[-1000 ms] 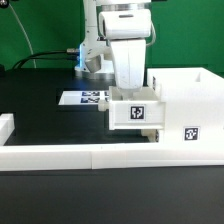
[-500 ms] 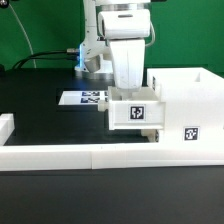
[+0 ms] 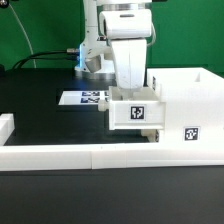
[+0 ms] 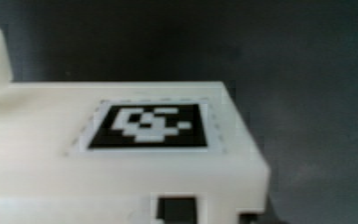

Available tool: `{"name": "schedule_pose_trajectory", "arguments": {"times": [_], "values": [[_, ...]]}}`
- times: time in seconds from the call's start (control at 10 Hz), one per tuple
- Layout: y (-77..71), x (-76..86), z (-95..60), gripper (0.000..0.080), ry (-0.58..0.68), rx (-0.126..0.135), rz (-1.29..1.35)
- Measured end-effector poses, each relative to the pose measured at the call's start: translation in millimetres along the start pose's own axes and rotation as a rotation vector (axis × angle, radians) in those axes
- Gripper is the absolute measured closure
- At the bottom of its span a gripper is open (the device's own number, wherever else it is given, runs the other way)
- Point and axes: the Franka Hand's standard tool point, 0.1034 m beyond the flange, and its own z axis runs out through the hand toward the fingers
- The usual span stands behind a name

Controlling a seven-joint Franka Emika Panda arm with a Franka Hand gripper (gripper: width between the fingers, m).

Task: Assemble drawer

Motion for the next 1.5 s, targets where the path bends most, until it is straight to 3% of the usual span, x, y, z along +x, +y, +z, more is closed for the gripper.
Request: {"name": "schedule_pose_trajectory", "arguments": {"times": [1.0, 1.5], "values": [[-0.5, -3.6, 0.7, 0.0757, 0.0, 0.0, -0.035], [0.8, -4.1, 1.1, 0.0757, -0.005, -0.018, -0.128]]}}
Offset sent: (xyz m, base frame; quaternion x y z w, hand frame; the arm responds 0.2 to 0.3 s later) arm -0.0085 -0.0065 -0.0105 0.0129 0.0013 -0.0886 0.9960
